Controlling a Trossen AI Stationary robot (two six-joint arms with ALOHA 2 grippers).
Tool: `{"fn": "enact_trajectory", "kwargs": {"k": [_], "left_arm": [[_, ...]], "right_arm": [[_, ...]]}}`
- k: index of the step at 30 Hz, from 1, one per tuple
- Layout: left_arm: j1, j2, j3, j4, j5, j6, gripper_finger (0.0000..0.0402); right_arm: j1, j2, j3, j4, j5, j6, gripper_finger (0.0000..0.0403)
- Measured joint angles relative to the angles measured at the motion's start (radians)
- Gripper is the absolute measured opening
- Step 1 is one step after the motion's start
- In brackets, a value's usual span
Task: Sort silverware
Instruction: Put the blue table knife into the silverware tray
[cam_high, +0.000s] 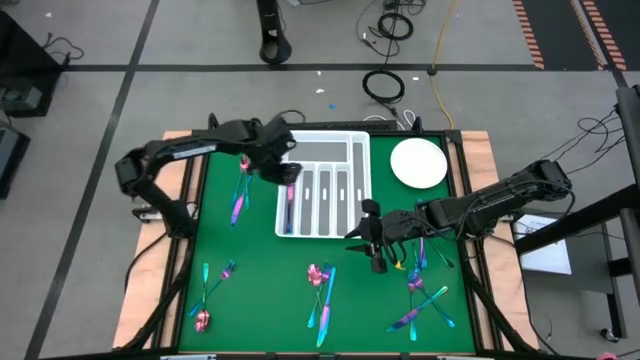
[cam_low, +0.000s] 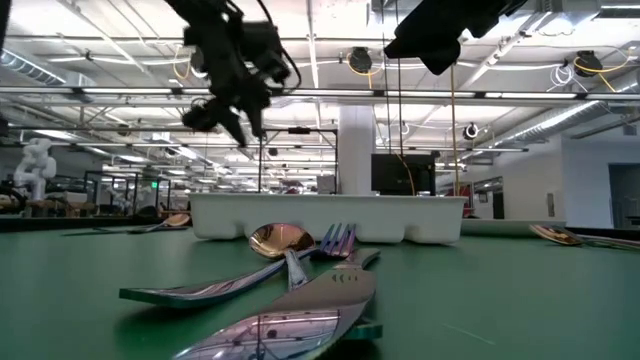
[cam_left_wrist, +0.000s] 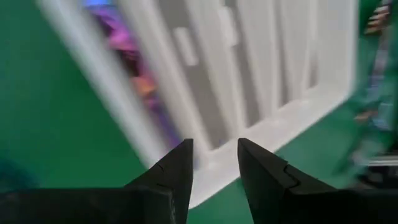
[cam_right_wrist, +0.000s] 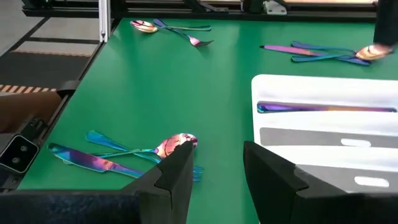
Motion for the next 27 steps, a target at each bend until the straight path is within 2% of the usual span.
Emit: {"fn": "enact_trajectory", "kwargs": {"k": [6,8,11,20,27], "left_arm": [[-0.008,-0.135,0.001,-0.332,-0.248,0.046,0.0127],[-0.014,-0.155,0.001,-0.407,-0.322,0.035,0.0127],[-0.014,-0.162,0.000,-0.465,-0.376,0.042,0.0127],[0.019,-0.114,-0.176,-0.404,-0.381,0.141,0.0127],[0.054,-0.062,-0.280,-0.280,-0.364,0.216,0.0127]], "right_arm": [[0.000,0.000,0.000,-0.034,0.000,0.019,0.0130],[0.000,0.000,0.000,-0.041,0.000,0.032,0.0130],[0.000,0.000,0.000,-0.039,0.000,0.035,0.0130],[0.006,0.000,-0.001,-0.043,0.000,0.055,0.0130],[0.013,0.000,-0.002,-0.043,0.000,0.060,0.0130]]}}
